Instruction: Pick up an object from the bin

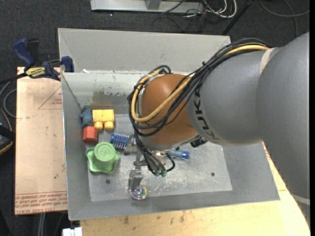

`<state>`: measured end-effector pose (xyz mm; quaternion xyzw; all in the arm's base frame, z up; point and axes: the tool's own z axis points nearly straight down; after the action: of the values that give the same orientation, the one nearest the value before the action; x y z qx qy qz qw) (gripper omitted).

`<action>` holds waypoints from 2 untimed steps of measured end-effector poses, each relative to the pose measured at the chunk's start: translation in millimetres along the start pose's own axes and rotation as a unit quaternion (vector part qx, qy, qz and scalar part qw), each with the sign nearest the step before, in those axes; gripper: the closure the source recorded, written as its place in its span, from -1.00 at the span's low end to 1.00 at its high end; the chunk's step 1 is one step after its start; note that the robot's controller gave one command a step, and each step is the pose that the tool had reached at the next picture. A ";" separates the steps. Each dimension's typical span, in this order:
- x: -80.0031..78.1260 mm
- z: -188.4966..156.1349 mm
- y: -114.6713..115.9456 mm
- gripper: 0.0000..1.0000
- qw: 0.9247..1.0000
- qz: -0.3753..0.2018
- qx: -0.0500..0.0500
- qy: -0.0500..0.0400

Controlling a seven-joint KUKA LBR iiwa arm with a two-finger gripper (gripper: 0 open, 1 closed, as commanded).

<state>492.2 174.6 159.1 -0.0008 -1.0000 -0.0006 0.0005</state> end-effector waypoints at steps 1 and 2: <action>8.2 19.1 -70.1 -1.00 0.995 -0.102 0.001 0.000; -28.8 71.7 -26.8 -1.00 0.975 -0.222 0.000 -0.004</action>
Offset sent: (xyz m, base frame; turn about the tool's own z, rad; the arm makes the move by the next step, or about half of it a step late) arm -0.0084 -0.0679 -0.0181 -0.2100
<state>520.8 147.8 87.4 0.2215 -0.9752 -0.0009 -0.0036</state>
